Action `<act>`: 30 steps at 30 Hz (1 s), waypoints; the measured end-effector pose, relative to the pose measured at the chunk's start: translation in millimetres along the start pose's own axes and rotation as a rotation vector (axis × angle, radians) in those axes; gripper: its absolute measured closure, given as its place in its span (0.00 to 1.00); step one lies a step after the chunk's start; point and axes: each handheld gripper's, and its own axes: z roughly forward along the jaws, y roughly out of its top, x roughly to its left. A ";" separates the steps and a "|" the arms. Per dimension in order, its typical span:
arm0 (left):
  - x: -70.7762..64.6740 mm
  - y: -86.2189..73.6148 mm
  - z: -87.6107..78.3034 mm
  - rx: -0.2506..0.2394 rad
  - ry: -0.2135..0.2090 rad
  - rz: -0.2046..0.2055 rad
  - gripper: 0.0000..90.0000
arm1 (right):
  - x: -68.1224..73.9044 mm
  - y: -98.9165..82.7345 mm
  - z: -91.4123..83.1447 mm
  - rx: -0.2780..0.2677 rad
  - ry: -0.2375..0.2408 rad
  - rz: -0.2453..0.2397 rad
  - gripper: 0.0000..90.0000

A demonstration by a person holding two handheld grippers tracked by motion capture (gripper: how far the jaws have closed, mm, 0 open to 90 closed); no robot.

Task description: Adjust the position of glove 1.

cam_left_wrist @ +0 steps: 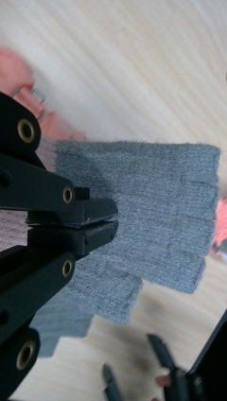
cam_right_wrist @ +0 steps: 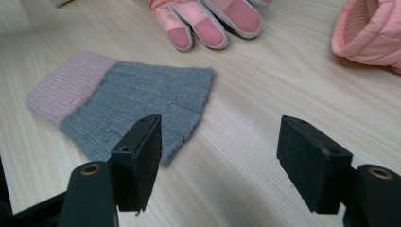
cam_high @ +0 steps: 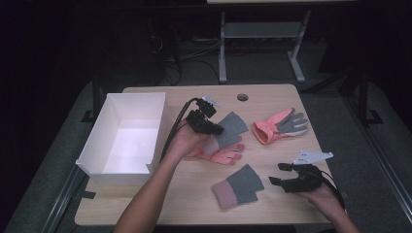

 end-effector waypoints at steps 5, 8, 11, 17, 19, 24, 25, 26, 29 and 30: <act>-19.3 -15.1 1.5 0.008 -0.017 0.004 0.98 | -0.9 0.7 1.2 0.000 -0.002 -0.003 0.35; -30.8 -22.7 4.2 0.022 -0.035 0.013 0.98 | -0.3 0.9 1.5 0.004 -0.002 0.001 0.35; -42.8 -29.1 7.1 0.035 -0.048 0.026 0.98 | -0.3 0.8 1.5 0.000 -0.003 0.001 0.35; -62.6 -40.2 20.1 0.069 -0.069 0.060 0.98 | -1.3 0.7 0.5 -0.001 -0.006 -0.002 0.35; -68.5 -43.4 25.9 0.076 -0.077 0.053 0.98 | -0.7 0.5 -0.1 0.000 -0.010 0.004 0.35; -81.7 -50.0 36.8 0.102 -0.093 0.056 0.98 | -1.3 0.0 -0.9 -0.004 -0.015 -0.001 0.35; -83.1 -50.6 38.0 0.104 -0.096 0.055 0.98 | -1.7 0.0 -0.9 -0.005 -0.015 -0.002 0.35; -85.1 -51.2 40.0 0.104 -0.099 0.051 0.98 | -1.9 -0.1 -0.8 -0.005 -0.016 -0.001 0.35; -91.4 -52.4 47.6 0.124 -0.097 0.055 0.98 | -2.2 0.1 -1.1 -0.007 -0.018 0.000 0.35; -93.2 -53.2 50.9 0.132 -0.095 0.062 0.98 | -2.1 0.2 -1.4 -0.008 -0.020 0.002 0.35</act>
